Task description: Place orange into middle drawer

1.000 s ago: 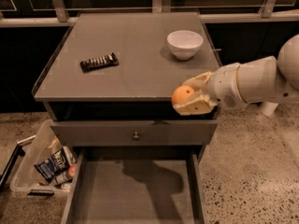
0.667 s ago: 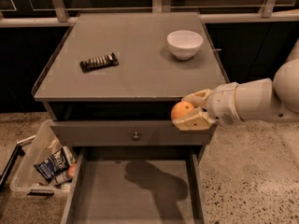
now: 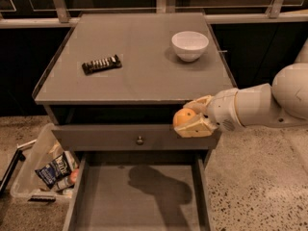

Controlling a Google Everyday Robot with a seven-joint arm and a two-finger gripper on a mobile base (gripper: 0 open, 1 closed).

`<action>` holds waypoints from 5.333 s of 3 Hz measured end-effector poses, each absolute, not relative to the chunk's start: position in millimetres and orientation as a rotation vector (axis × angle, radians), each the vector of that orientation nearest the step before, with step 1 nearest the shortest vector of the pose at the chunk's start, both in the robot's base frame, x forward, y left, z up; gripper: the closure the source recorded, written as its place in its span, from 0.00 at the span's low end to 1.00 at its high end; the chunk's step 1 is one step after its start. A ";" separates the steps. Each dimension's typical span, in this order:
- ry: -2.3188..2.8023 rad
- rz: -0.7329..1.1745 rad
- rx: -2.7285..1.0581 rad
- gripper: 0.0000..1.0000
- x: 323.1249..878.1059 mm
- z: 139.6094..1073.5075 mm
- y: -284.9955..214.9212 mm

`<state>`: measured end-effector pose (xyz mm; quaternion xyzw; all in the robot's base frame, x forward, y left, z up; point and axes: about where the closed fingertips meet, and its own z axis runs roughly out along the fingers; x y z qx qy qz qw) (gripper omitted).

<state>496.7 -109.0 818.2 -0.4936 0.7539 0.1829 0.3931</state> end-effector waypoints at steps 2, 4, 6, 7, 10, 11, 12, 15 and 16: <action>1.918 0.515 -1.209 1.00 491.2 742.6 -103.2; 1.853 0.481 -1.207 1.00 499.0 676.0 -107.4; 1.841 0.482 -1.200 1.00 502.5 639.3 -111.8; 1.860 0.522 -1.202 1.00 497.4 624.5 -103.2; 1.941 0.689 -1.218 1.00 476.7 504.7 -55.8; 1.933 0.676 -1.220 1.00 480.5 470.7 -49.3; 1.932 0.630 -1.222 1.00 494.3 431.2 -53.6; 1.929 0.552 -1.219 1.00 513.5 368.0 -72.2; 1.929 0.552 -1.219 0.81 513.5 368.0 -72.2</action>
Offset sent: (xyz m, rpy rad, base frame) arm -0.0059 -0.0017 -0.1248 0.0727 0.0005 -0.0324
